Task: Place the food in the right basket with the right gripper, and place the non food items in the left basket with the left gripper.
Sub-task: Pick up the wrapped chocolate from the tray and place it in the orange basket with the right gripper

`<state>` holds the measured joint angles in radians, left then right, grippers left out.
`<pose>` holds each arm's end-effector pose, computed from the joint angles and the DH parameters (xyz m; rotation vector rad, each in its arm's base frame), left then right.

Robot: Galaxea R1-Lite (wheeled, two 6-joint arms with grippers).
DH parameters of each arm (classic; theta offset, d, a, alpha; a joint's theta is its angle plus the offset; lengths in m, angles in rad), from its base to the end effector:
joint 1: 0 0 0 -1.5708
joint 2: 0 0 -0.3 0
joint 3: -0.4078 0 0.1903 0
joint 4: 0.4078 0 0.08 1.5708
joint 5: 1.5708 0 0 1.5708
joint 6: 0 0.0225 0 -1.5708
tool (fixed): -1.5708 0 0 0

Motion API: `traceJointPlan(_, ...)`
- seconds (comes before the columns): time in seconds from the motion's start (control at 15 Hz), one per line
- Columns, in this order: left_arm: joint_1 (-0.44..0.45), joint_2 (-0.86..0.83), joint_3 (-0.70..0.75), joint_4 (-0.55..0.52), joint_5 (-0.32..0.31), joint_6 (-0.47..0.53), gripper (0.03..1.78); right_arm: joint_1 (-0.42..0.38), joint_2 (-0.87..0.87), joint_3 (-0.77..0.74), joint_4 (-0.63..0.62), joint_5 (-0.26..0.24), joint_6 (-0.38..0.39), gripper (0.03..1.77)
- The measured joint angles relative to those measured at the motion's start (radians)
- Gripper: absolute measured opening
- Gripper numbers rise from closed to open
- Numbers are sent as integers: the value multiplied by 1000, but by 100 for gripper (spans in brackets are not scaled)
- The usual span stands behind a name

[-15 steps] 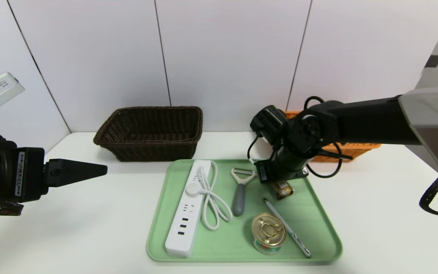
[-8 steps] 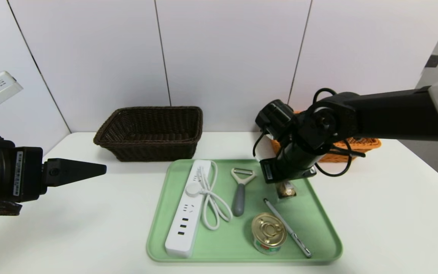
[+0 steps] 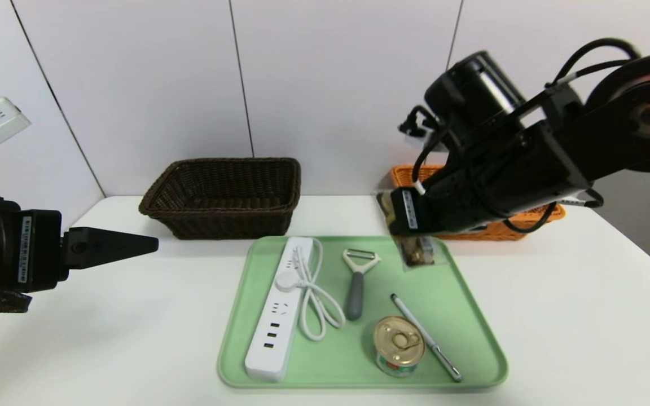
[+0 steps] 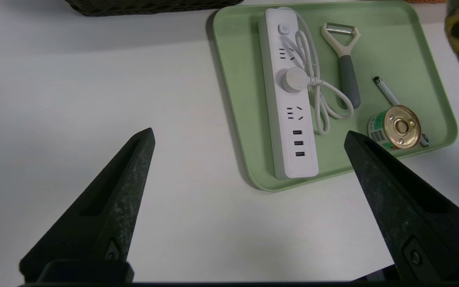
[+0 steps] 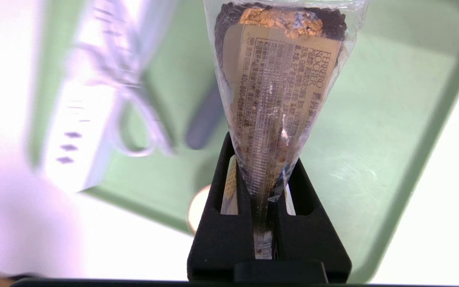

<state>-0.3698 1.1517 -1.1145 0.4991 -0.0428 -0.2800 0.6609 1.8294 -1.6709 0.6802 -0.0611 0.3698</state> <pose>0.1334 -0.0527 0.2906 -0.1816 0.5845 -0.3247 0.2611 0.2012 0.2608 0.0397 0.8824 0.4062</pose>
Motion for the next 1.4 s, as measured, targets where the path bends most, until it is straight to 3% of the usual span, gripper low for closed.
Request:
traceJointPlan(0.2,0,-3,-12,1,-3,2,169,-62,-52,-14,-196,-23,-5,18)
traceJointPlan(0.47,-1,-4,-29,-1,-12,3,169,-250,-21,-25,-410,-47,-4,18)
traceJointPlan(0.8,-1,-7,-36,-46,-59,-4,169,-410,129,-30,-443,-38,30,18)
traceJointPlan(1.27,-1,-1,-21,-51,-64,-5,169,-477,300,-30,-526,-37,39,18)
traceJointPlan(1.4,0,-1,-16,-51,-66,-10,169,-479,317,-29,-527,-36,37,46)
